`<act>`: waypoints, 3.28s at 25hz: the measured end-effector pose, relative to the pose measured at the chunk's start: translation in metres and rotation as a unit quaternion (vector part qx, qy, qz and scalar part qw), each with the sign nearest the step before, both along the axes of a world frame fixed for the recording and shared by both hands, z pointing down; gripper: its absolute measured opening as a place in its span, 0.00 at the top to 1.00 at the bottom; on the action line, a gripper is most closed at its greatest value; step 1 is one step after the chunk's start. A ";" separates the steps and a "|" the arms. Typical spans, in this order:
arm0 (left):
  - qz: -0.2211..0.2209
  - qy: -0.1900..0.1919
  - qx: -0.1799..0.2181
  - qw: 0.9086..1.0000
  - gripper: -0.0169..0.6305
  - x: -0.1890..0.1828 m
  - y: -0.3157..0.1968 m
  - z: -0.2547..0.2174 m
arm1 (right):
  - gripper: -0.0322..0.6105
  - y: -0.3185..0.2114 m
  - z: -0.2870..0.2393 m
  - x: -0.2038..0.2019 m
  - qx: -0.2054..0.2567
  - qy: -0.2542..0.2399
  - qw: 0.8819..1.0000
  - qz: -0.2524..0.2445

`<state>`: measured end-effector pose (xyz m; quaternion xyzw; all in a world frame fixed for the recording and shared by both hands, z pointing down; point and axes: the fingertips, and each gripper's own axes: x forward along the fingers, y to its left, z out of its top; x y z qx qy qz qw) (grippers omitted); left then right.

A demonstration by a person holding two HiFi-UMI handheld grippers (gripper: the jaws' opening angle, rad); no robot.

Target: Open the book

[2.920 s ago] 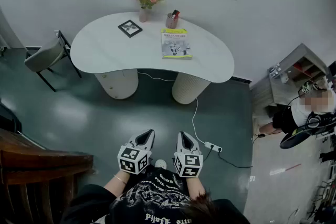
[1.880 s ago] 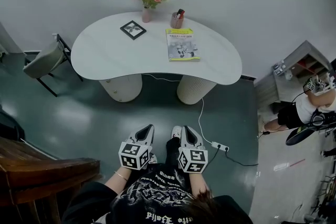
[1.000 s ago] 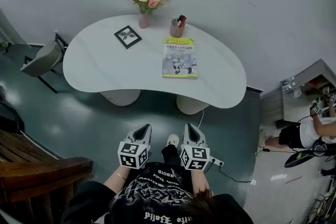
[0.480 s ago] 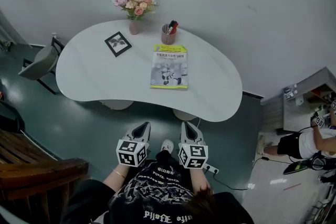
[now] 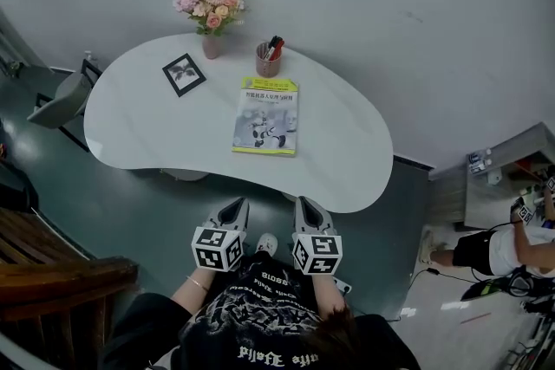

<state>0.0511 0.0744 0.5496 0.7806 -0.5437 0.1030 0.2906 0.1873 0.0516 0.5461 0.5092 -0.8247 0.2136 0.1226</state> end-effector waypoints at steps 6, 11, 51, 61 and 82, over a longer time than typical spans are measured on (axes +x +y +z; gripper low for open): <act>-0.004 0.008 -0.002 1.000 0.94 0.007 -0.011 0.001 | 0.91 -0.004 0.003 0.005 -0.005 -0.005 1.000 -0.004; 0.001 0.007 0.006 1.000 0.94 0.008 -0.023 -0.003 | 0.91 -0.008 0.004 0.001 -0.007 -0.007 1.000 -0.009; 0.082 0.007 0.026 0.996 0.94 -0.083 -0.202 -0.013 | 0.91 -0.157 0.010 -0.050 -0.070 0.054 0.989 0.121; 0.066 0.010 0.020 0.998 0.94 -0.086 -0.202 -0.016 | 0.80 -0.160 0.016 -0.045 -0.113 0.044 0.986 0.118; 0.037 -0.013 0.006 0.999 0.94 -0.092 -0.206 -0.006 | 0.73 -0.174 0.057 -0.033 -0.217 0.034 0.967 0.129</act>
